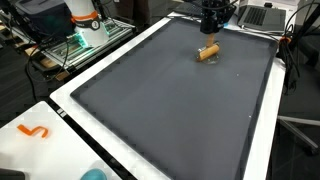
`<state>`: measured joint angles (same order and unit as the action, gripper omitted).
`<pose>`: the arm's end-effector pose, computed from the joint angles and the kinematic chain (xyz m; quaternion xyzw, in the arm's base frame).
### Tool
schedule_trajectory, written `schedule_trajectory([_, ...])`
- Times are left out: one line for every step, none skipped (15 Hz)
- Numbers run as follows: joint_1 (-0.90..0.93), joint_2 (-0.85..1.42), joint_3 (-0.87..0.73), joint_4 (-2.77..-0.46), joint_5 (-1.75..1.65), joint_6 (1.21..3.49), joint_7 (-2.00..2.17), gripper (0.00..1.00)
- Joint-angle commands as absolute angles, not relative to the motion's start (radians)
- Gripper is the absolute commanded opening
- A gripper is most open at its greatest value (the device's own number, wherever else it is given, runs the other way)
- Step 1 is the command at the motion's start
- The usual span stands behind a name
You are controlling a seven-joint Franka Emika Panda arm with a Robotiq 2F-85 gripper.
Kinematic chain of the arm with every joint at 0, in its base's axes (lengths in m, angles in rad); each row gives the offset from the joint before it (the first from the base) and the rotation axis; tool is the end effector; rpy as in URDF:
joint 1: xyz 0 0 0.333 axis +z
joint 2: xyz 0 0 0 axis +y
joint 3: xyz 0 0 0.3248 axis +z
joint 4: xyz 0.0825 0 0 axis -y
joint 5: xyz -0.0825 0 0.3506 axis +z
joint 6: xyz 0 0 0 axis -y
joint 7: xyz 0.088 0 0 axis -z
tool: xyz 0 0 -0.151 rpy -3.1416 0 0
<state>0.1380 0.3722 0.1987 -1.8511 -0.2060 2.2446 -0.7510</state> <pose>0.5875 0.1848 0.3134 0.8245 0.5638 0.0062 0.0479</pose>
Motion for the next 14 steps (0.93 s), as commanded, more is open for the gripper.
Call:
schedule_trajectory([0.144, 0.467, 0.163, -1.827, -0.260, 2.328, -0.686, 0.23])
schedule_trajectory([0.145, 0.468, 0.161, -1.826, -0.260, 2.331, -0.669, 0.23])
schedule_trajectory([0.145, 0.468, 0.158, -1.824, -0.262, 2.333, -0.655, 0.23])
schedule_trajectory([0.146, 0.467, 0.155, -1.823, -0.265, 2.334, -0.639, 0.23])
schedule_trajectory([0.144, 0.467, 0.154, -1.821, -0.264, 2.333, -0.628, 0.23])
schedule_trajectory([0.141, 0.465, 0.153, -1.820, -0.258, 2.333, -0.617, 0.23])
schedule_trajectory([0.140, 0.464, 0.151, -1.819, -0.260, 2.332, -0.605, 0.23])
schedule_trajectory([0.137, 0.463, 0.150, -1.817, -0.257, 2.332, -0.596, 0.23])
schedule_trajectory([0.137, 0.463, 0.148, -1.816, -0.259, 2.332, -0.586, 0.23])
schedule_trajectory([0.135, 0.463, 0.148, -1.816, -0.258, 2.332, -0.579, 0.23])
schedule_trajectory([0.136, 0.466, 0.147, -1.815, -0.260, 2.330, -0.571, 0.23])
schedule_trajectory([0.136, 0.469, 0.147, -1.813, -0.259, 2.327, -0.568, 0.23])
schedule_trajectory([0.135, 0.474, 0.148, -1.809, -0.256, 2.319, -0.568, 0.23])
schedule_trajectory([0.137, 0.478, 0.146, -1.806, -0.260, 2.316, -0.563, 0.23])
